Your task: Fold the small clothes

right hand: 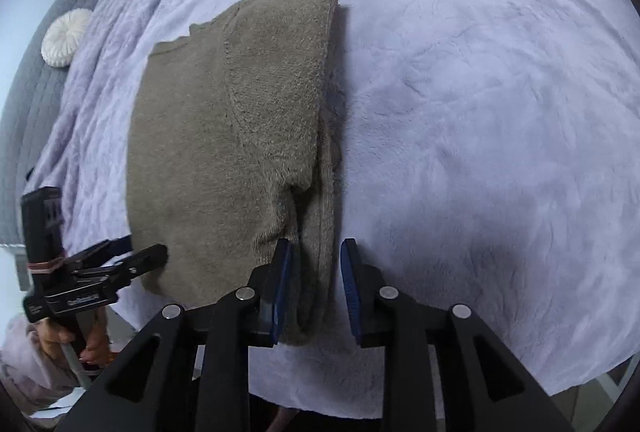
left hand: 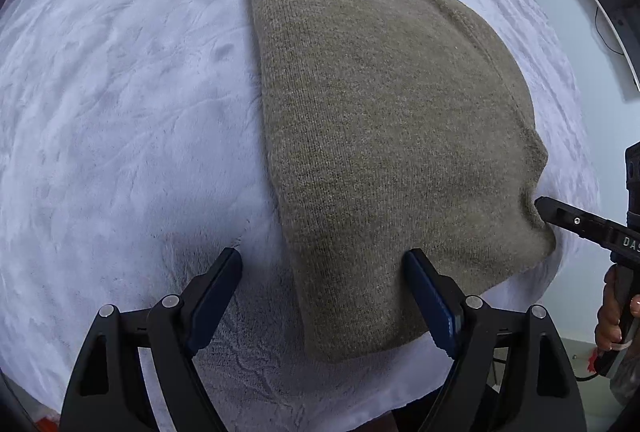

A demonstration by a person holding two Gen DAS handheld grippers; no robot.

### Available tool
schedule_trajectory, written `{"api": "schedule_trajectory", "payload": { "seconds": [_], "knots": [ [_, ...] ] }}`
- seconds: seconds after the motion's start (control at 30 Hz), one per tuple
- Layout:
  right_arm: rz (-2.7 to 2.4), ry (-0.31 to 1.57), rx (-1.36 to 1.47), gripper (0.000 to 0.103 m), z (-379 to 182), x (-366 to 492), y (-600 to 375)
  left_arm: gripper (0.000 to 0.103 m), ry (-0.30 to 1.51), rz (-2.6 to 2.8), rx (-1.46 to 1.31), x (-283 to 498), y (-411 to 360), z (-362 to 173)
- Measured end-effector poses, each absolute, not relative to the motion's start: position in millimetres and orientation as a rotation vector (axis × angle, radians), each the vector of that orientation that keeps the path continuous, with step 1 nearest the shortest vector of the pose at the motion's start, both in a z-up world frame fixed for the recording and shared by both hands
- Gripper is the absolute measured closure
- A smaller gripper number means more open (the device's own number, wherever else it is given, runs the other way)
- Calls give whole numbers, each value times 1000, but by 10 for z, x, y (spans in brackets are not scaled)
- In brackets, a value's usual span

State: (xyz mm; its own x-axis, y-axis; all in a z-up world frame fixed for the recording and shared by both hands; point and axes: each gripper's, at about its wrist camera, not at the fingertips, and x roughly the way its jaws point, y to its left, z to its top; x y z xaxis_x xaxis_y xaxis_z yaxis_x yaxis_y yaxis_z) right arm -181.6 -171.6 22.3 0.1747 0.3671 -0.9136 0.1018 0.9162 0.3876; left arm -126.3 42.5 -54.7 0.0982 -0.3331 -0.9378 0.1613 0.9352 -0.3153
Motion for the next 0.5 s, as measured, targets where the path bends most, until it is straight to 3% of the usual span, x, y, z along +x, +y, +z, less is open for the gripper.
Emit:
{"api": "schedule_trajectory", "payload": {
  "seconds": [0.23, 0.33, 0.43, 0.47, 0.5],
  "knots": [
    [280, 1403, 465, 73, 252, -1833, -1596, 19, 1435, -364, -134, -1318, 431, -529],
    [251, 1422, 414, 63, 195, -1754, -1494, 19, 1437, -364, -134, -1323, 417, -503],
    [241, 1441, 402, 63, 90, -1653, -1450, 19, 1441, -359, -130, -1321, 404, -477],
    [257, 1433, 424, 68, 109, -1623, -1450, 19, 1437, -359, -124, -1325, 406, -461],
    [264, 1426, 427, 96, 139, -1602, -1446, 19, 1434, -359, -121, -1330, 403, -451]
  ]
}}
